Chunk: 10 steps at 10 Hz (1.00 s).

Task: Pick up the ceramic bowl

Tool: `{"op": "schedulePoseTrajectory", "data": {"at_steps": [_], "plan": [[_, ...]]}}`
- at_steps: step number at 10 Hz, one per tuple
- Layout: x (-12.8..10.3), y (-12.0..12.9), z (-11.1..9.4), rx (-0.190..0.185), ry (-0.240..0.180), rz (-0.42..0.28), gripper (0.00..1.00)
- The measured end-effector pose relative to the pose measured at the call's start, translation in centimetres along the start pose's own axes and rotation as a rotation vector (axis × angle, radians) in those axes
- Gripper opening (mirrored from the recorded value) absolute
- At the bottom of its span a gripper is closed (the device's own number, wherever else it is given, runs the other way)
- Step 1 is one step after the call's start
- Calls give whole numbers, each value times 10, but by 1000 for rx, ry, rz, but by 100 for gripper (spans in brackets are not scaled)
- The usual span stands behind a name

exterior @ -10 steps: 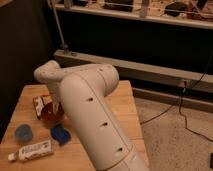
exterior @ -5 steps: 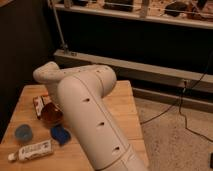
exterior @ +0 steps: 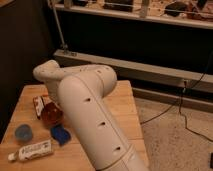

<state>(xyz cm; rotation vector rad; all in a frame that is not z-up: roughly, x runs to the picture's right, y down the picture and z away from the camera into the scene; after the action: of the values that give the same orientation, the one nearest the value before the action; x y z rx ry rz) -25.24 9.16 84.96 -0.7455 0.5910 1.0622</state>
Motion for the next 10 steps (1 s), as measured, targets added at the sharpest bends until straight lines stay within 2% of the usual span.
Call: {"op": "schedulePoseTrajectory", "data": {"at_steps": [1, 4, 5, 7, 8, 10], "plan": [[3, -10, -22, -33, -39, 33, 0], [26, -40, -69, -110, -119, 77, 0], [41, -48, -86, -149, -152, 65, 0], [68, -53, -108, -201, -198, 28, 0], [81, -55, -119, -222, -230, 7, 0], [98, -67, -131, -225, -280, -3, 0]]}}
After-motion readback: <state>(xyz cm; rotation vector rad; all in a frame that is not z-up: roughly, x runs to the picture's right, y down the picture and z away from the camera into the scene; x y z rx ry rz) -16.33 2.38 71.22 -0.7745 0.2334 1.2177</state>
